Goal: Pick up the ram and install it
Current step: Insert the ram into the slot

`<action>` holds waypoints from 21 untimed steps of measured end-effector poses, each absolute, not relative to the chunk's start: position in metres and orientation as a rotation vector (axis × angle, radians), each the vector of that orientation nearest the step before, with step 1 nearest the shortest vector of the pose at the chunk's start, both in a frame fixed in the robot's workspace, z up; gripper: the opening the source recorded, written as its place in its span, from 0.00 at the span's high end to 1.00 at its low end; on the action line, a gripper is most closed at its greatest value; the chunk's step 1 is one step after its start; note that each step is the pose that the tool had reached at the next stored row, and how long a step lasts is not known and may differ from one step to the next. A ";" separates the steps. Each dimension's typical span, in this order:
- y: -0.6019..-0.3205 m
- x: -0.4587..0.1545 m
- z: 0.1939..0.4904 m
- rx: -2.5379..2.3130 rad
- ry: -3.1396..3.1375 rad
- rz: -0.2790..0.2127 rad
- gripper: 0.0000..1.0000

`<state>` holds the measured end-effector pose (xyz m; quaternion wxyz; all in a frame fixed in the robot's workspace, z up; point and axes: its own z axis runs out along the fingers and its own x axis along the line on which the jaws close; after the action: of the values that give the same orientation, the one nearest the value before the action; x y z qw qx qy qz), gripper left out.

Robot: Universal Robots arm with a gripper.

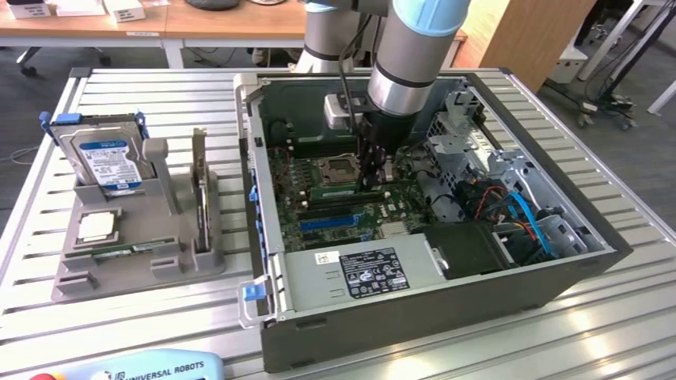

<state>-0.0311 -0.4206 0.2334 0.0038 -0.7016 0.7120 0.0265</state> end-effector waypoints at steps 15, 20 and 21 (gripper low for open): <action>-0.421 -0.031 0.230 -2.199 2.231 0.083 0.88; -0.421 -0.031 0.229 -2.199 2.231 0.084 0.88; -0.421 -0.031 0.229 -2.199 2.231 0.083 0.88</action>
<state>-0.0312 -0.4210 0.2289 0.0039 -0.7016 0.7120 0.0266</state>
